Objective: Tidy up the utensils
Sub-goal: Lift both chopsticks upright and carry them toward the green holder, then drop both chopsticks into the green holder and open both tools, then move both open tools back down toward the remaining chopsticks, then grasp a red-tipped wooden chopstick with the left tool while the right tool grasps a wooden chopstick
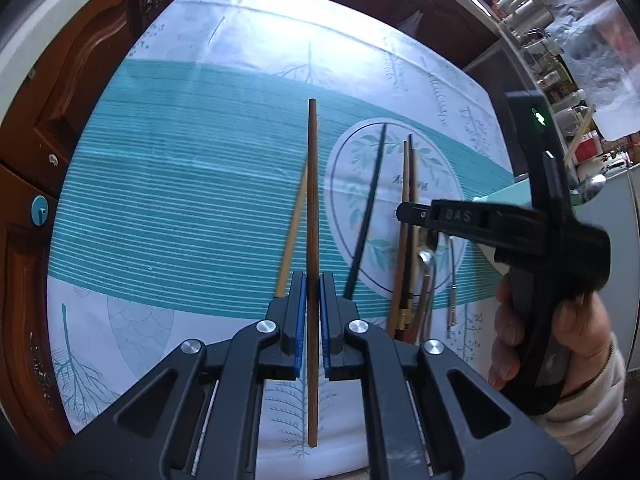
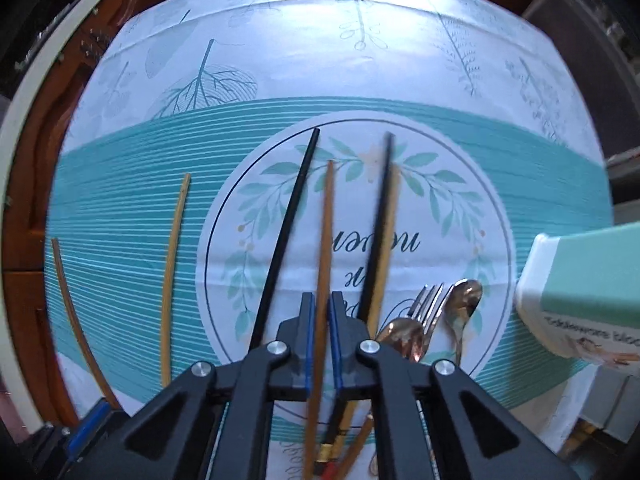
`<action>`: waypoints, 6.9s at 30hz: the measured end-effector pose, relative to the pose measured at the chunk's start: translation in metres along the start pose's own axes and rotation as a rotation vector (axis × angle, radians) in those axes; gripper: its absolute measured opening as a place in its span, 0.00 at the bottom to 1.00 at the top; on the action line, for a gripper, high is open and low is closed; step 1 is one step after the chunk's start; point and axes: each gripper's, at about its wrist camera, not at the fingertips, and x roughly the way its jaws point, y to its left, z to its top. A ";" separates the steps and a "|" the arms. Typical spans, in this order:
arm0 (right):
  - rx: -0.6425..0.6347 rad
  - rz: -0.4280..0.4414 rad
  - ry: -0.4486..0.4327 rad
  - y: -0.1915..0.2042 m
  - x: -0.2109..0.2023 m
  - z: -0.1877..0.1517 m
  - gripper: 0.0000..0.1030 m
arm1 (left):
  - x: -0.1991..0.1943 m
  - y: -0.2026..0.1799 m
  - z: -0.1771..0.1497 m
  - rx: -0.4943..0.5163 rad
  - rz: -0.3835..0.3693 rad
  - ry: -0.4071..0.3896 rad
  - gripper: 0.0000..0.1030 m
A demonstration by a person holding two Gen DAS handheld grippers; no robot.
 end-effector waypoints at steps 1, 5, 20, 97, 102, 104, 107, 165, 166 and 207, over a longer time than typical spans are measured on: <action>0.012 0.022 0.006 -0.005 0.000 0.000 0.06 | -0.004 -0.003 0.000 0.006 0.002 -0.010 0.04; 0.054 0.145 -0.047 -0.030 -0.014 -0.013 0.06 | -0.021 -0.020 -0.003 0.042 0.014 -0.064 0.04; -0.091 0.356 -0.777 -0.082 -0.168 -0.131 0.06 | -0.114 -0.152 -0.004 0.296 -0.029 -0.457 0.04; -0.384 0.156 -1.025 -0.137 -0.202 -0.141 0.08 | -0.067 -0.146 -0.026 0.259 0.114 -0.429 0.41; -0.414 0.113 -0.932 -0.107 -0.200 -0.146 0.22 | -0.082 -0.099 -0.034 0.218 0.194 -0.423 0.46; -0.407 0.105 -0.867 -0.096 -0.196 -0.144 0.22 | -0.084 -0.086 -0.037 0.222 0.218 -0.413 0.52; -0.393 0.116 -0.784 -0.084 -0.188 -0.139 0.22 | -0.082 -0.073 -0.037 0.249 0.217 -0.350 0.61; -0.226 -0.001 0.108 -0.003 0.009 0.036 0.13 | 0.089 -0.008 0.052 0.240 0.286 0.166 0.31; -0.229 -0.002 0.104 0.000 0.010 0.034 0.13 | 0.089 -0.008 0.052 0.238 0.284 0.165 0.31; -0.152 0.091 0.123 -0.032 0.002 0.009 0.07 | 0.085 -0.001 0.050 0.227 0.308 0.173 0.31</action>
